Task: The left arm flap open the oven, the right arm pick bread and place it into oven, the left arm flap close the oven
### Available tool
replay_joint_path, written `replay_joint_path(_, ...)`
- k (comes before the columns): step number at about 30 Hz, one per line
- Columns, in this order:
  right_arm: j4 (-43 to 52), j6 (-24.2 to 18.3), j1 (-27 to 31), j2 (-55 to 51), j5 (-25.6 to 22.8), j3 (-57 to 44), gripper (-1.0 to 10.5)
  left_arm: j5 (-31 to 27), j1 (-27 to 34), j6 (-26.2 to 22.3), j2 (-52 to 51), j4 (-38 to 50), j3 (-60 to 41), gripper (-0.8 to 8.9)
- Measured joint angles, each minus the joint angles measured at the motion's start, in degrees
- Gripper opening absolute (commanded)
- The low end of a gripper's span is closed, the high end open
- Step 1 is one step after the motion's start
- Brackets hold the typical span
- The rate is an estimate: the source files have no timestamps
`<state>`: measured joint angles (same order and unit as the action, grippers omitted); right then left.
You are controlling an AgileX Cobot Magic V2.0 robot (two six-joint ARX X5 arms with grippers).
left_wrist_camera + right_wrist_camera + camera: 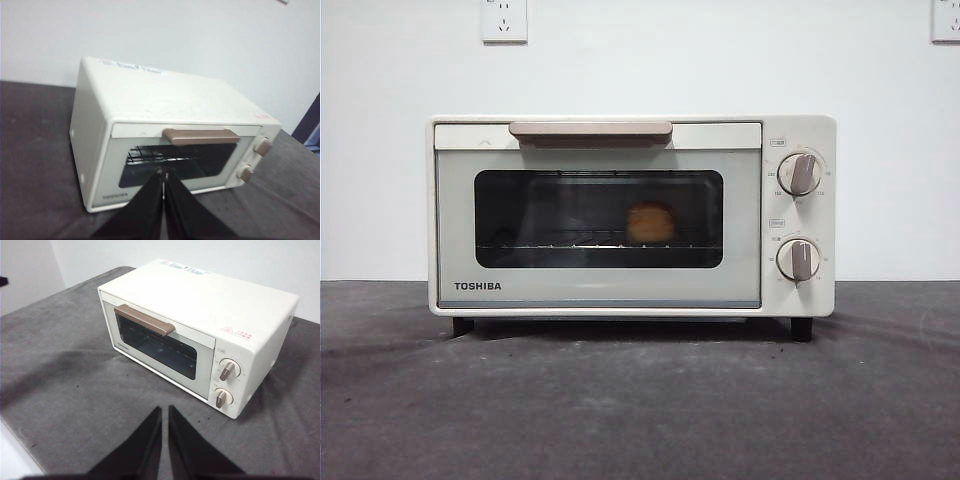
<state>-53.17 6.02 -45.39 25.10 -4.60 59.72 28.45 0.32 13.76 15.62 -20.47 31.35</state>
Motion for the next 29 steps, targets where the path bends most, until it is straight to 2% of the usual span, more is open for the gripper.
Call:
replay_joint_path(4,0.0,0.0,0.0,0.0,0.0,0.0,0.2,-0.4,0.0,-1.8,-4.0,7.0,-9.3,0.10)
replay_joint_path(8,0.0,0.0,0.0,0.0,0.0,0.0,0.2,-3.6,0.0,-8.7,-9.8,9.6,-19.3,0.10)
replay_joint_path(11,0.0,0.0,0.0,0.0,0.0,0.0,0.2,-7.6,0.0,-10.9,-13.2,9.2,-25.3,0.10)
replay_joint_path(14,0.0,0.0,0.0,0.0,0.0,0.0,0.2,-12.3,0.0,-11.1,-15.3,9.2,-28.7,0.10)
replay_joint_path(22,0.0,0.0,0.0,0.0,0.0,0.0,0.2,-24.4,0.0,-8.5,-15.3,10.3,-29.5,0.10)
replay_joint_path(26,0.0,0.0,0.0,0.0,0.0,0.0,0.2,-28.2,0.0,-8.3,-15.3,10.1,-29.5,0.10)
replay_joint_path(29,0.0,0.0,0.0,0.0,0.0,0.0,0.2,-28.4,0.0,-8.5,-15.3,10.0,-29.5,0.10)
